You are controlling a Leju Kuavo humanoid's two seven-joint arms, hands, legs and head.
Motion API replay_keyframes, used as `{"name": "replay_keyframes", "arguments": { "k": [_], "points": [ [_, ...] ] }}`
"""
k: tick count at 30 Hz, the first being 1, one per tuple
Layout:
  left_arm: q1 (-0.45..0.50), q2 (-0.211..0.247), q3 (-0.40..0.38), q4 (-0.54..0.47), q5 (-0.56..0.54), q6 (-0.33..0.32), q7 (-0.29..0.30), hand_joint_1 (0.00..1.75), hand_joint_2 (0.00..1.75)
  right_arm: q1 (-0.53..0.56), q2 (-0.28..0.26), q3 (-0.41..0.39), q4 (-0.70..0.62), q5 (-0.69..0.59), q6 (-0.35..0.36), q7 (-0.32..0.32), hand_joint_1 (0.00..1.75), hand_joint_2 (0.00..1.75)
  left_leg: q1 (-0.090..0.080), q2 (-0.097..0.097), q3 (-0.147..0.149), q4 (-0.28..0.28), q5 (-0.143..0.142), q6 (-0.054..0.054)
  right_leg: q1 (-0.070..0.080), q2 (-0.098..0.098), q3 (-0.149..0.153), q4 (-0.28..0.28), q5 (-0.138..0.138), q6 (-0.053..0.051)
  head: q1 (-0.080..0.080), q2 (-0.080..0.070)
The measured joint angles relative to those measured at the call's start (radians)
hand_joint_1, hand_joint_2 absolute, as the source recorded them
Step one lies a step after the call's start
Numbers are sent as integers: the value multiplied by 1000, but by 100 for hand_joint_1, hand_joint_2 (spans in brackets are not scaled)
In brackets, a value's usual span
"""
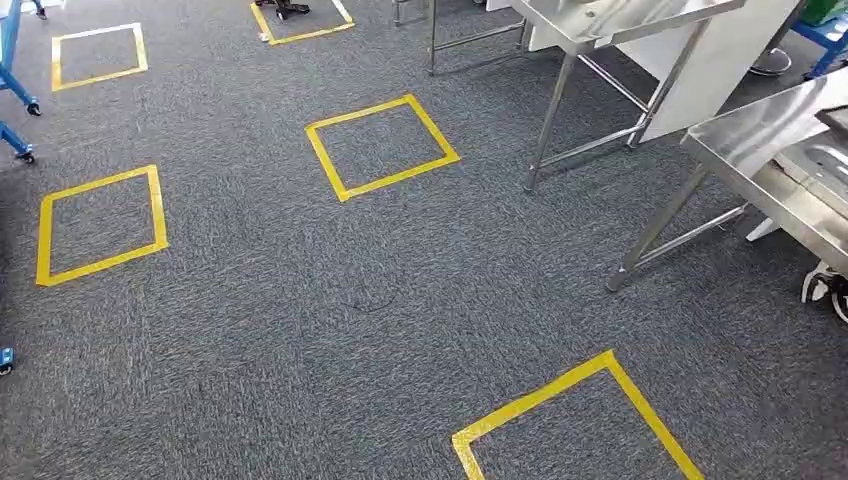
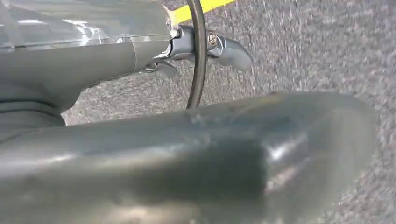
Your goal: Take the parts from the cabinet and place them on the table.
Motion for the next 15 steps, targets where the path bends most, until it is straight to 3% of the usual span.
{"name": "replay_keyframes", "arguments": {
  "k": [2,3,4,5,6,7,8,9,12,13,14,15],
  "points": [
    [0,0,0,0,0,0,0,0,0,0,0,0,0,0,0,0,0,0,0,-1,-1,0,1,1,-1,7,-5,10,-7,0,0,0],
    [-1,0,0,0,0,0,0,0,0,0,0,0,0,0,0,0,0,0,0,-3,-2,0,1,3,-1,21,-19,39,-24,0,0,0],
    [-4,0,0,0,0,0,0,0,0,2,0,-1,1,2,0,0,0,0,-1,-15,-6,0,2,5,-4,45,-71,143,-77,2,0,0],
    [-4,0,0,0,-1,0,0,0,0,3,0,-1,1,4,0,0,0,0,-3,-27,-7,0,3,6,-5,52,-117,230,-110,4,0,0],
    [-3,1,0,0,-8,0,0,0,0,5,0,-5,2,10,3,-11,0,0,-4,-68,-4,4,2,5,-6,55,-114,192,-34,4,0,0],
    [-3,1,0,0,-10,0,0,0,0,5,0,-6,2,12,7,-14,0,0,-3,-81,-3,7,1,3,-7,63,-80,114,15,2,0,0],
    [-4,1,0,0,-13,0,0,0,0,6,-1,-8,2,13,10,-14,0,0,-2,-94,-3,11,-1,-1,-11,93,-39,21,64,0,0,0],
    [-4,1,0,0,-16,0,0,0,0,7,-2,-9,2,13,13,-14,0,0,-3,-103,-6,13,-3,-5,-14,141,-23,-13,52,-4,0,0],
    [-4,1,-2,0,-22,0,1,0,0,1,-1,-10,2,21,19,-18,0,0,-2,-131,-19,15,4,-26,-4,118,-28,-18,57,-14,0,0],
    [-2,2,-2,0,-24,0,3,0,0,-2,0,-10,2,25,22,-21,0,0,-2,-143,-22,14,6,-34,-5,105,-27,-21,60,-21,0,0],
    [-1,3,-3,0,-28,1,6,0,0,-3,4,-10,3,28,25,-23,0,0,1,-141,-25,21,-1,-37,-13,91,-23,-31,66,-31,0,0],
    [-1,2,-4,0,-30,1,6,0,0,-3,4,-10,3,31,26,-24,0,0,-4,-78,-36,52,-22,-39,-10,80,-21,-33,66,-38,0,0]
  ]
}}
